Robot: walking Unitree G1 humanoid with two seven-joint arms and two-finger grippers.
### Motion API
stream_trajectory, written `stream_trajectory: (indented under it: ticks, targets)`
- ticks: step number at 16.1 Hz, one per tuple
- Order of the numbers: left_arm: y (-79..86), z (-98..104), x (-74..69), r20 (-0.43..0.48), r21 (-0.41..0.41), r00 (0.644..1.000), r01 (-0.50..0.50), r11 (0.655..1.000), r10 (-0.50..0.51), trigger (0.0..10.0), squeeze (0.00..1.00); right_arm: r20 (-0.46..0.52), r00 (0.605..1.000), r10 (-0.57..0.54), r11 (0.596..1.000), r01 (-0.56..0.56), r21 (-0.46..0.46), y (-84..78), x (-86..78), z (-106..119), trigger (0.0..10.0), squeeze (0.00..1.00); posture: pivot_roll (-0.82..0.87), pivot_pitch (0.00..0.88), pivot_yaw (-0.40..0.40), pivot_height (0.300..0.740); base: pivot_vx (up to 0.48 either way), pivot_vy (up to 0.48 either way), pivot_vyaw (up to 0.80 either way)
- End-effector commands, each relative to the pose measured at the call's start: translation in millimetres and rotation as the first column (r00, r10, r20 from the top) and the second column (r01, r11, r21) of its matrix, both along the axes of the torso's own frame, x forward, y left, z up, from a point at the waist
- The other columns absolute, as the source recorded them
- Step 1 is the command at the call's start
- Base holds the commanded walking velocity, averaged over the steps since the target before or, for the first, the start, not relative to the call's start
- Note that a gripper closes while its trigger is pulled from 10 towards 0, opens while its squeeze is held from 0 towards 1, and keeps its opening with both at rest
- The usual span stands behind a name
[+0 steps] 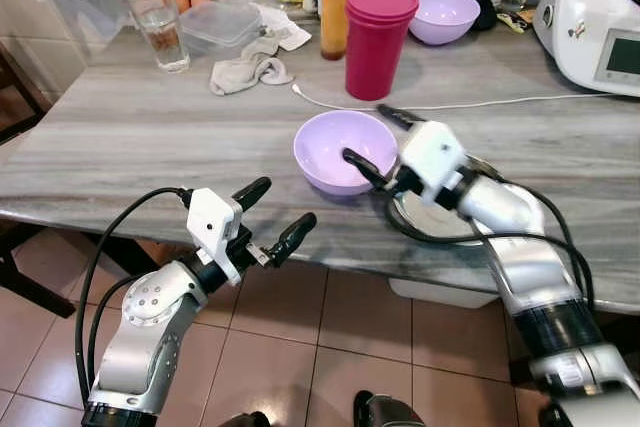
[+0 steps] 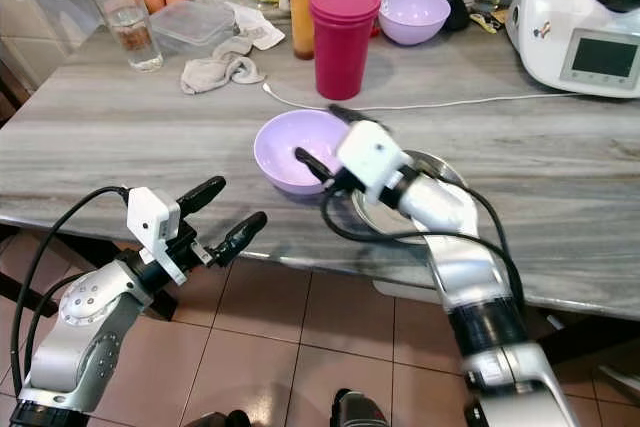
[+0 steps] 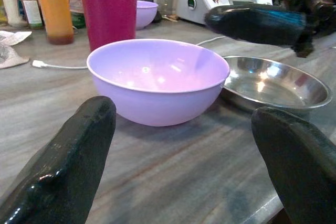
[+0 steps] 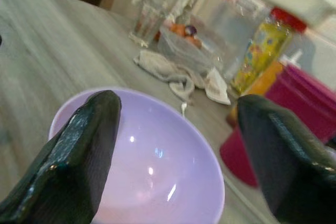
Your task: Setting the table
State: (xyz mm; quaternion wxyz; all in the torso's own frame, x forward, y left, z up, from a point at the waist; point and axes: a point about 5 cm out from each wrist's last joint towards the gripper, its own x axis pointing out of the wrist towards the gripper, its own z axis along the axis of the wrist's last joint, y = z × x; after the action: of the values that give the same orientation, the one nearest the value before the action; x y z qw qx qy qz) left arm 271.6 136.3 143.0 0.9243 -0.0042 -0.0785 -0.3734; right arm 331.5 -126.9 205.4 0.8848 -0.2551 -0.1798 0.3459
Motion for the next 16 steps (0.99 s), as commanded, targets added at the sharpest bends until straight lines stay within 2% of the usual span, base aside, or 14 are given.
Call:
stream_trajectory:
  ticks: [1, 2, 4, 7, 11, 16]
  targets:
    - [1.4, 0.0, -0.8, -0.001, 0.006, 1.0, 0.005, 1.0, -0.005, 10.0, 0.0, 0.022, 0.999, -0.026, 0.999, 0.026, 0.024, -3.7, -2.4, 7.4, 10.0, 1.0, -0.23, 0.173, 0.021, 0.74, 0.0, 0.0, 0.0]
    - [1.5, -0.4, -0.7, 0.001, 0.014, 1.0, 0.01, 1.0, -0.01, 10.0, 0.0, 0.024, 0.994, -0.105, 0.994, 0.103, 0.044, -12.6, -5.2, 7.2, 10.0, 1.0, -0.23, 0.173, 0.021, 0.74, 0.0, 0.0, 0.0]
    - [3.6, -0.2, 1.8, 0.006, 0.016, 1.0, -0.011, 1.0, 0.011, 10.0, 0.0, -0.013, 0.959, -0.282, 0.955, 0.282, 0.087, -32.2, -11.1, 3.8, 10.0, 1.0, -0.24, 0.168, 0.018, 0.74, 0.0, 0.0, 0.0]
    - [4.0, 1.3, 4.9, 0.012, 0.009, 1.0, -0.025, 1.0, 0.025, 10.0, 0.0, -0.122, 0.905, -0.409, 0.898, 0.422, 0.125, -50.9, -19.9, -9.0, 10.0, 1.0, -0.25, 0.162, 0.019, 0.74, 0.0, 0.0, 0.0]
    - [2.7, 5.3, 6.5, 0.019, 0.009, 1.0, -0.01, 1.0, 0.01, 10.0, 0.0, -0.269, 0.823, -0.501, 0.828, 0.545, 0.127, -68.6, -12.7, -13.6, 10.0, 1.0, -0.24, 0.152, 0.018, 0.74, 0.0, 0.0, 0.0]
    - [5.9, 3.8, 6.0, 0.012, 0.029, 1.0, 0.008, 1.0, -0.009, 10.0, 0.0, -0.441, 0.725, -0.529, 0.787, 0.614, 0.066, -80.2, -9.9, -26.6, 10.0, 1.0, -0.24, 0.149, 0.012, 0.74, 0.0, 0.0, 0.0]
